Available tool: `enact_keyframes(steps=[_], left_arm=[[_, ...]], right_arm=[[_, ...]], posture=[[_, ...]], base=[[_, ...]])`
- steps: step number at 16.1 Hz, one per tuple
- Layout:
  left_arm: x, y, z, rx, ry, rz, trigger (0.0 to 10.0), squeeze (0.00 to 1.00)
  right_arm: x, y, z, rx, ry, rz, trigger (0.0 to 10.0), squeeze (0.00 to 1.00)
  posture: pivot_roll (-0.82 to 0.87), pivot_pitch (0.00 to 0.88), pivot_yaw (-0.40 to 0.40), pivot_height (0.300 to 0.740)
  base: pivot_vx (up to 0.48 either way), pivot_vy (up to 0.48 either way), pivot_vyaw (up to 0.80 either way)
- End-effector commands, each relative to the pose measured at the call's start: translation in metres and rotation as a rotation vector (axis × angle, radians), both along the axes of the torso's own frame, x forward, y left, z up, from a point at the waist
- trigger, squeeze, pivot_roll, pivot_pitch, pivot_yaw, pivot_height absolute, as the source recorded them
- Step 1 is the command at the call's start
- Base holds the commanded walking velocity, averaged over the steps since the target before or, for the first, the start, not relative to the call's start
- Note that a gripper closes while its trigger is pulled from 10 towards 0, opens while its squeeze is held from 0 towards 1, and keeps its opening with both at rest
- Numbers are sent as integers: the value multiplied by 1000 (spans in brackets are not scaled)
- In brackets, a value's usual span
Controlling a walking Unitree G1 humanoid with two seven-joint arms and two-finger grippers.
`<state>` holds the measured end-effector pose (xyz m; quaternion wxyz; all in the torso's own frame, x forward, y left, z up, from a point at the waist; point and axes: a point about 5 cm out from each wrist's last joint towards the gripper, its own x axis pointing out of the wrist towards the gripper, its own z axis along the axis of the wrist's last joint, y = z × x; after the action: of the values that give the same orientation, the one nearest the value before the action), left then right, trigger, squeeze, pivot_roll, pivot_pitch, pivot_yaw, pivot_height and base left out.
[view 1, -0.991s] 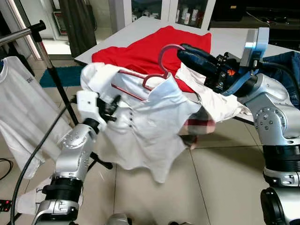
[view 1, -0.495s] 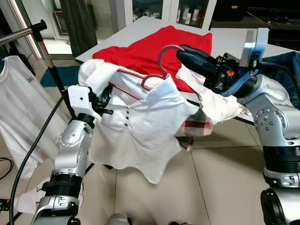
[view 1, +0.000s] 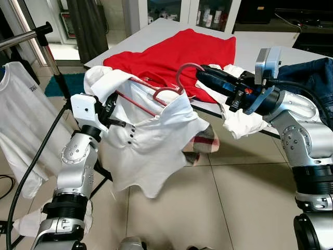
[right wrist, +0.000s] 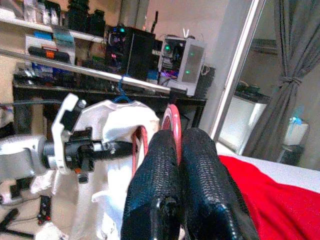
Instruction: Hang hanger
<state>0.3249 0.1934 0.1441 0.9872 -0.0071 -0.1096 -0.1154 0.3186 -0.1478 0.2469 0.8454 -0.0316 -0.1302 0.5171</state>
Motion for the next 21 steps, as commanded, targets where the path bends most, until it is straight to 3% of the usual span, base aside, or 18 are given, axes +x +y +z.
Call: enact_keyframes(steps=[1,3,4,7,11,14,16,18,21], left_arm=[[1,-1,12,8,-53,-24,0,0],[-2,-11,13,11,-49,-104,0,0],[-5,-24,8,21,-25,-183,0,0],[-7,-35,0,22,10,-237,0,0],[-7,-36,-3,26,32,-251,0,0],[-7,-38,-4,24,36,-257,0,0],[-9,-42,-11,40,60,-273,0,0],[-11,-38,-16,54,67,-266,0,0],[-13,-30,-13,69,39,-274,0,0]], right_arm=[[1,-1,-7,-76,-5,-18,0,98],[-1,9,-20,-121,12,-18,0,98],[-5,23,-24,-114,19,-3,0,94],[-10,39,-34,-182,1,24,0,94],[-14,46,-39,-260,-36,34,0,94],[-21,44,-53,-401,-72,67,0,94],[-21,37,-51,-331,-22,94,0,94],[-17,8,-36,-191,47,135,0,90],[-25,-15,-32,-113,112,243,0,75]], posture=[[96,0,-9,740],[95,0,-7,740],[95,0,-5,740],[92,0,-3,740],[89,0,-8,740],[86,0,-17,740],[84,0,-21,740],[84,0,-23,740],[86,0,-24,740]], base=[[0,0,0],[0,0,0],[0,0,0],[0,0,0],[0,0,0],[0,0,0],[0,0,0],[0,0,0],[0,0,0]])
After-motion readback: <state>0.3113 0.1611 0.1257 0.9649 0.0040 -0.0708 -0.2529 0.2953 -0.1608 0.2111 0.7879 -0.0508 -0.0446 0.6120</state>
